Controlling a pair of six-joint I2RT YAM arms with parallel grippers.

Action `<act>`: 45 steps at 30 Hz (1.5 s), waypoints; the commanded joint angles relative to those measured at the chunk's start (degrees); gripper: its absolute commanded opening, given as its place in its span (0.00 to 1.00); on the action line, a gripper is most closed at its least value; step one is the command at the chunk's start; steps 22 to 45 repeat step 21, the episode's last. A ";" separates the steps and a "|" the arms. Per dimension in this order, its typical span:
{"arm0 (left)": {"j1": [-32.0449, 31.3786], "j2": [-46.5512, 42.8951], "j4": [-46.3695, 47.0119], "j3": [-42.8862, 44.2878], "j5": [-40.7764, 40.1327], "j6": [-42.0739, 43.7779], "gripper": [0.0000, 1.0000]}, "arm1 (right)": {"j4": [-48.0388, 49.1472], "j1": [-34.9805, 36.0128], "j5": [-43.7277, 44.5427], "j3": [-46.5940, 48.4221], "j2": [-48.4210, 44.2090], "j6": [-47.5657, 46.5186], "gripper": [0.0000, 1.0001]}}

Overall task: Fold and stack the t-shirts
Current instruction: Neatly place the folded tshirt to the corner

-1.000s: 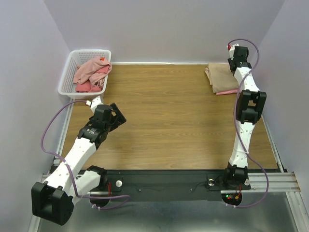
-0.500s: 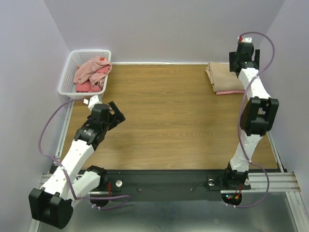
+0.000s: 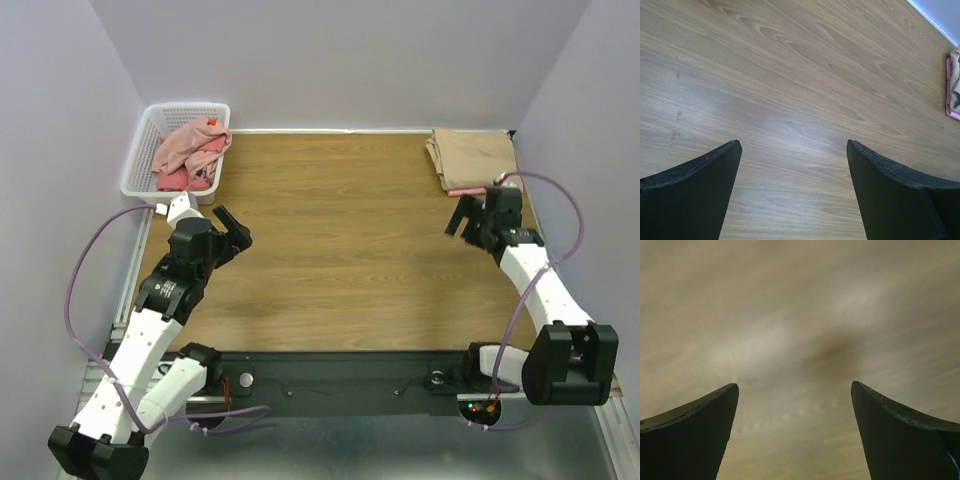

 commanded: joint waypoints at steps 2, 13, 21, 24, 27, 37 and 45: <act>0.13 -1.30 -3.19 3.70 -1.06 3.78 0.99 | -2.22 -0.13 -11.70 -6.78 -7.90 6.39 1.00; 0.22 -11.49 -3.81 0.01 -7.64 1.35 0.99 | -2.75 -0.13 -8.89 -10.05 -13.97 9.12 1.00; 0.13 -15.54 -3.90 -1.22 -9.32 -0.34 0.99 | -2.49 -0.13 -6.78 -12.33 -22.66 8.85 1.00; 0.13 -15.54 -3.90 -1.22 -9.32 -0.34 0.99 | -2.49 -0.13 -6.78 -12.33 -22.66 8.85 1.00; 0.13 -15.54 -3.90 -1.22 -9.32 -0.34 0.99 | -2.49 -0.13 -6.78 -12.33 -22.66 8.85 1.00; 0.13 -15.54 -3.90 -1.22 -9.32 -0.34 0.99 | -2.49 -0.13 -6.78 -12.33 -22.66 8.85 1.00; 0.13 -15.54 -3.90 -1.22 -9.32 -0.34 0.99 | -2.49 -0.13 -6.78 -12.33 -22.66 8.85 1.00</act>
